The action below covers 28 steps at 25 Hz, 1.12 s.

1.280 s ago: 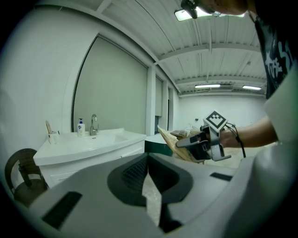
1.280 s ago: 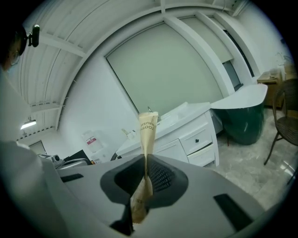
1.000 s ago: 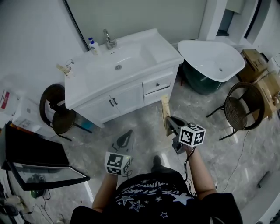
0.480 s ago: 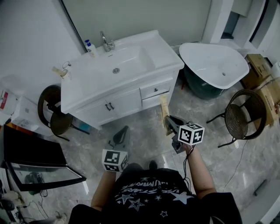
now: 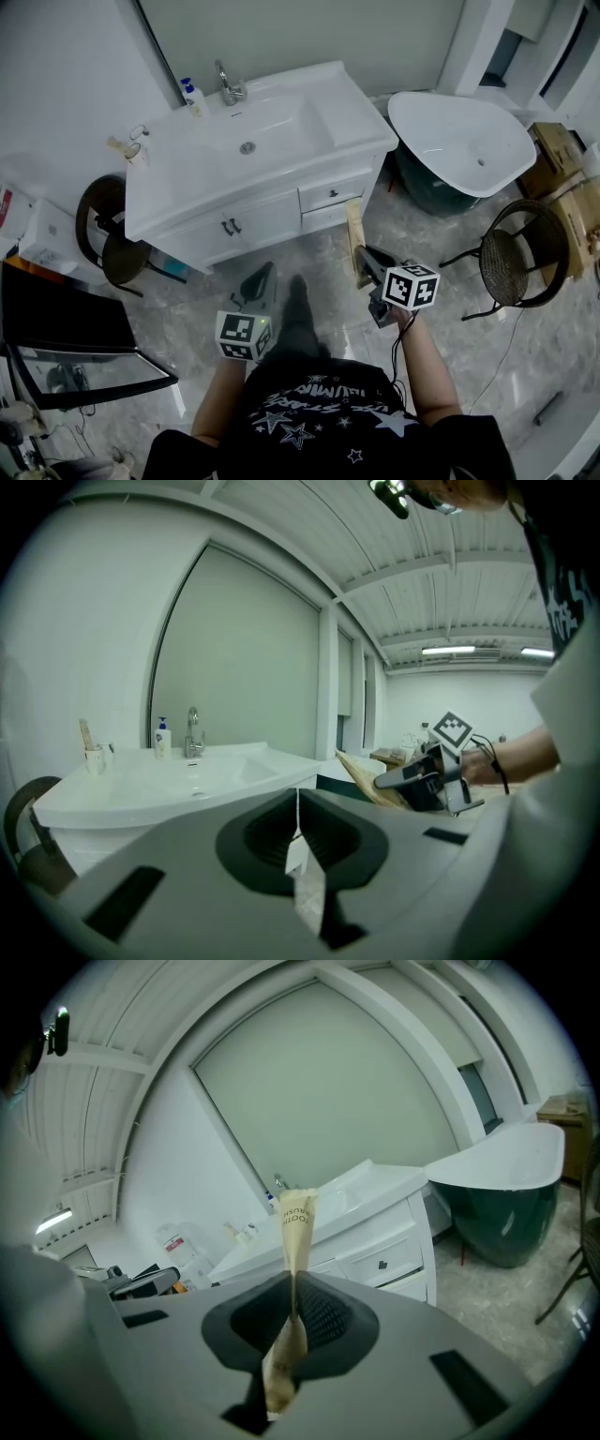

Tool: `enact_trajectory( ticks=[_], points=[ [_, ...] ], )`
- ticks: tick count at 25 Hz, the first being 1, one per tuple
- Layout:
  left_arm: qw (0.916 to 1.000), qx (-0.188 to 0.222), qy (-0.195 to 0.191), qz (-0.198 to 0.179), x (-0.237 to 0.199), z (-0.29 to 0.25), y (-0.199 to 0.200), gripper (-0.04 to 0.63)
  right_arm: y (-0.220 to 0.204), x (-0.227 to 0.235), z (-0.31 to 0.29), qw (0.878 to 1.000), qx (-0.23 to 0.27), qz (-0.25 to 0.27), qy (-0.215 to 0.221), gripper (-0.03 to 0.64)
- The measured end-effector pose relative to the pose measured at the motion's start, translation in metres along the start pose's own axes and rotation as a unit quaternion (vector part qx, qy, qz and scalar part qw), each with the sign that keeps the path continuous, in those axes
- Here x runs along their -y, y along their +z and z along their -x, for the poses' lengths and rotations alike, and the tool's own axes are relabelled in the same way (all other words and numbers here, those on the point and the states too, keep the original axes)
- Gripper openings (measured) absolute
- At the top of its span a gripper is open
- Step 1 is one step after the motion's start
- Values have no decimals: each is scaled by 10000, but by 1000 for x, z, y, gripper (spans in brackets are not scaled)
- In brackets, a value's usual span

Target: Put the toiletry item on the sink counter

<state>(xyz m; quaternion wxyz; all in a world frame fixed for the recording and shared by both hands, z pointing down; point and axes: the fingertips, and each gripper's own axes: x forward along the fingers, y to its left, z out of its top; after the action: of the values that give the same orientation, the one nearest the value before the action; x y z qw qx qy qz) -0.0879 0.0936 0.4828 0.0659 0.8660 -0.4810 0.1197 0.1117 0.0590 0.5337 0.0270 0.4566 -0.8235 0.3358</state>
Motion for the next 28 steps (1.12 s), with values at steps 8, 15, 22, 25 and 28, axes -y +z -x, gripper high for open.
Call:
enact_trajectory(
  ticks=[8,15,22,25,28],
  points=[
    [9998,-52,-171,81,-20,-54,7,20,25,27,-30,9999,-61,0,-156,31],
    [9993,-147,-323,83,-59,-116,20,20,63,57,-77,9993,-111,-54,-358,29],
    [9988,-143,-425,217,-107,-179,41,20,111,78,-128,9983,-150,-63,-552,29],
    [9984,-176,-468,270,-128,-203,47,20,129,85,-151,9978,-172,-35,-639,29],
    [9979,-184,-512,338,-147,-224,51,20,141,93,-174,9971,-236,-40,-717,29]
  ],
)
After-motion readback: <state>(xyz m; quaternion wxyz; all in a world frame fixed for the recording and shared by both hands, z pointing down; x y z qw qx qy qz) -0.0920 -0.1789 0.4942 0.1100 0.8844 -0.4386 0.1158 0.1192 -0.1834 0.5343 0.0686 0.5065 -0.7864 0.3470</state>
